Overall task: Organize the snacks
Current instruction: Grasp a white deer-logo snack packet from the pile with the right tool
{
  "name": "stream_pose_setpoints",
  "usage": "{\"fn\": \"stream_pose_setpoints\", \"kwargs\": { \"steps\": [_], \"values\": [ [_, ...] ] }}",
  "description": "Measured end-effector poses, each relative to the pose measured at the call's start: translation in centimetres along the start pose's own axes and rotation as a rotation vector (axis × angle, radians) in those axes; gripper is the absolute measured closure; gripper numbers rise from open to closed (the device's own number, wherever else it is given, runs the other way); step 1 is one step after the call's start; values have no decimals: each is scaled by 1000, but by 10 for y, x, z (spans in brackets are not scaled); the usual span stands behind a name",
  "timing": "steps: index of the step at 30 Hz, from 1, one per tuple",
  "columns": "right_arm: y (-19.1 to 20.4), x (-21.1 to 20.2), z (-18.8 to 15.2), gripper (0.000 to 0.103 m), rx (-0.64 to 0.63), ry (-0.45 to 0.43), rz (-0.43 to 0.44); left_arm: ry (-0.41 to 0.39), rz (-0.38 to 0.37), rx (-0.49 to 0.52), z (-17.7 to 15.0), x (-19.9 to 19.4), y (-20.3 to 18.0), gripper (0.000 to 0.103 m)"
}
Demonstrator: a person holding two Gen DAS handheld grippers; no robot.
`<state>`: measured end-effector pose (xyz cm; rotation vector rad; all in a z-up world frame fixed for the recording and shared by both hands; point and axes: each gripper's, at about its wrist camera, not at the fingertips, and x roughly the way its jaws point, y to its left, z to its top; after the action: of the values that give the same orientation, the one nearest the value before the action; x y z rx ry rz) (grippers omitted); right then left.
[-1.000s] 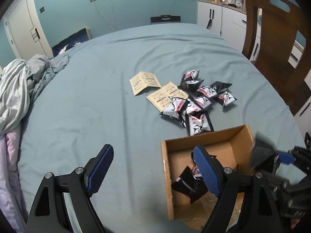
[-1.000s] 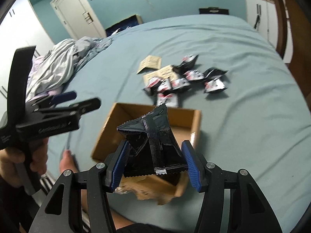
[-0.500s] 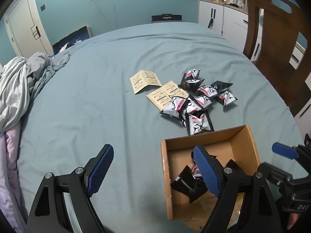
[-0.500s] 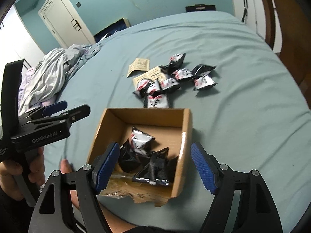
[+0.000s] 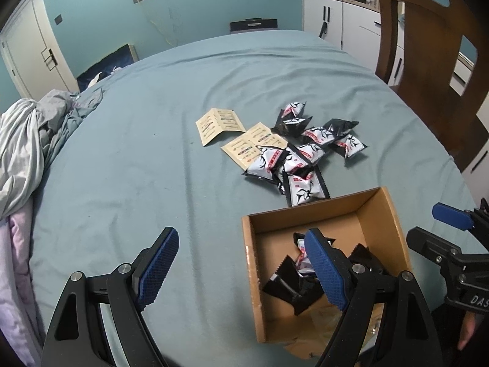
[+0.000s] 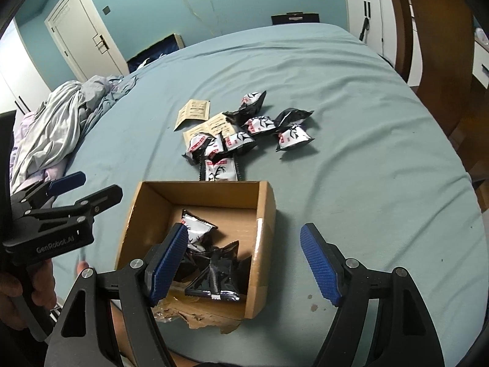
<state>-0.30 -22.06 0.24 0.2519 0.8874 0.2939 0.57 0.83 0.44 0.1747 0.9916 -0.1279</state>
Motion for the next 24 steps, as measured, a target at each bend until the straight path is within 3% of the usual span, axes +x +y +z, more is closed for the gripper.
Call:
{"fn": "stream_pose_setpoints", "kwargs": {
  "steps": [9,24],
  "values": [
    [-5,-2,8,28,-11,10,23,13,-14,8,0,-2,-4,17],
    [-39,39,70,28,8,61,-8,57,-36,17,6,8,-8,16]
  ]
}}
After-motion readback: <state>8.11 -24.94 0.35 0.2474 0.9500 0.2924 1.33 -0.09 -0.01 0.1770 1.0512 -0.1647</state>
